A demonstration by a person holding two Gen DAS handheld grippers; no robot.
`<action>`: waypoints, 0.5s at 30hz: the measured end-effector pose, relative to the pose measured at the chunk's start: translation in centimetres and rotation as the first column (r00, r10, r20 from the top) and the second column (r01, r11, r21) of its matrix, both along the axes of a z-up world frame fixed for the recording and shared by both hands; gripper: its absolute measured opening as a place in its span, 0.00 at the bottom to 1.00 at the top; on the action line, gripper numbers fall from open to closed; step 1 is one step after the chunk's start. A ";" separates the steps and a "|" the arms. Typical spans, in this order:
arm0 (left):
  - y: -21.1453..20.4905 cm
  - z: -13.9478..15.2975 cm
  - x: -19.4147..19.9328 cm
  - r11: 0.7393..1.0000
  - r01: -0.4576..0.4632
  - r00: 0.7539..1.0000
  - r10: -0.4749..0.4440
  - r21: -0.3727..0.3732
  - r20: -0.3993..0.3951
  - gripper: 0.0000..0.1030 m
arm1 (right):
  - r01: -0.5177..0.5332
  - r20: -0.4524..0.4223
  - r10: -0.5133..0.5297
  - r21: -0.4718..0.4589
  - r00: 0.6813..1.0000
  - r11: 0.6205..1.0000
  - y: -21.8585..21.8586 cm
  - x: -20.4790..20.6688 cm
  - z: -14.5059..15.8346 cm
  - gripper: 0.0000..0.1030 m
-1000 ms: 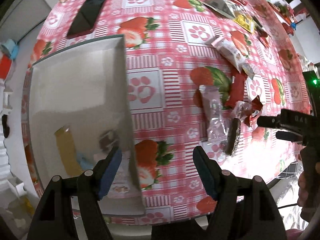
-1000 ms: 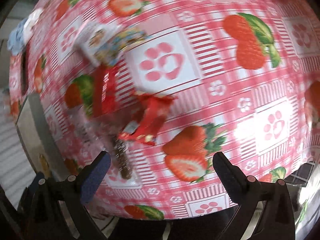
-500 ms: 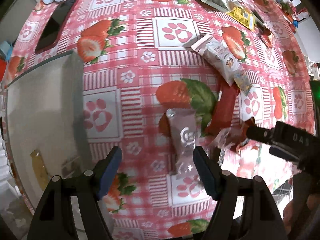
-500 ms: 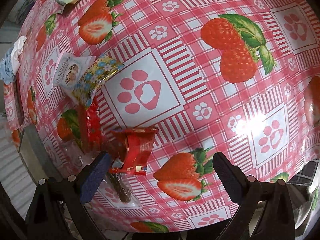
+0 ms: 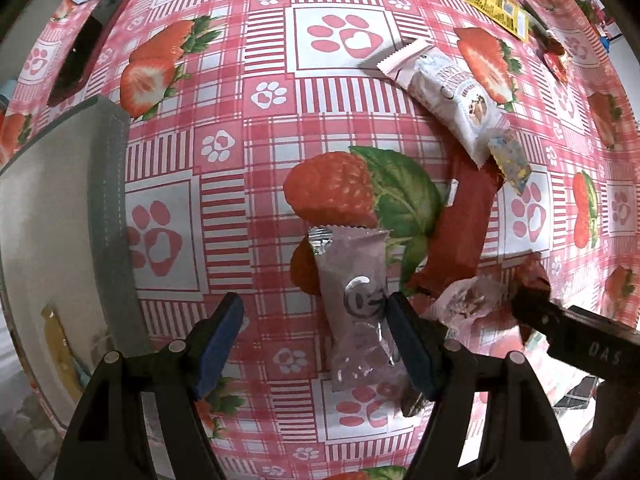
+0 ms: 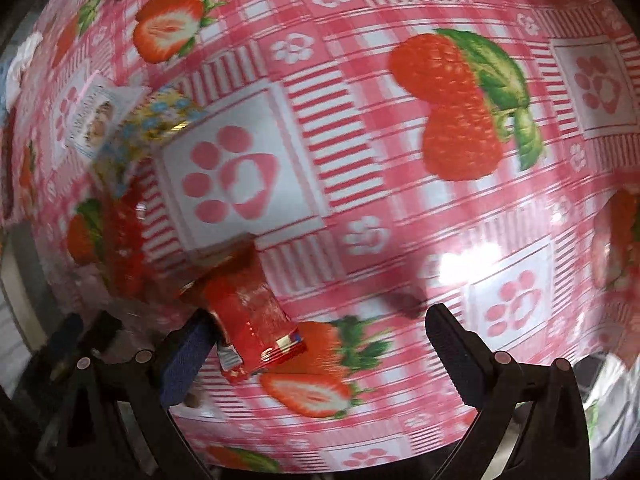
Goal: Organize snacks
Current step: 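Move both tools back toward the snack packets on the tablecloth, then grasp the pink-grey bar with the left tool while the right tool grasps the red candy packet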
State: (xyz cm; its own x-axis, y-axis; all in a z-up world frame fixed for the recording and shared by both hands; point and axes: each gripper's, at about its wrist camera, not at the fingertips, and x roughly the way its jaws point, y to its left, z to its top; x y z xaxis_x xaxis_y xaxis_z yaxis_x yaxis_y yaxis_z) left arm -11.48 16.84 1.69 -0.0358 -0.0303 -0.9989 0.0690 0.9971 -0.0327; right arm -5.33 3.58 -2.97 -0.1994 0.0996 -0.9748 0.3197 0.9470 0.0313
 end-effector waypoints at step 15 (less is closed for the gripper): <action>-2.4 -1.9 -0.5 0.998 0.047 0.999 -0.048 0.031 0.014 0.83 | -0.340 0.012 0.341 -0.067 0.940 0.938 3.6 0.7 0.0 1.00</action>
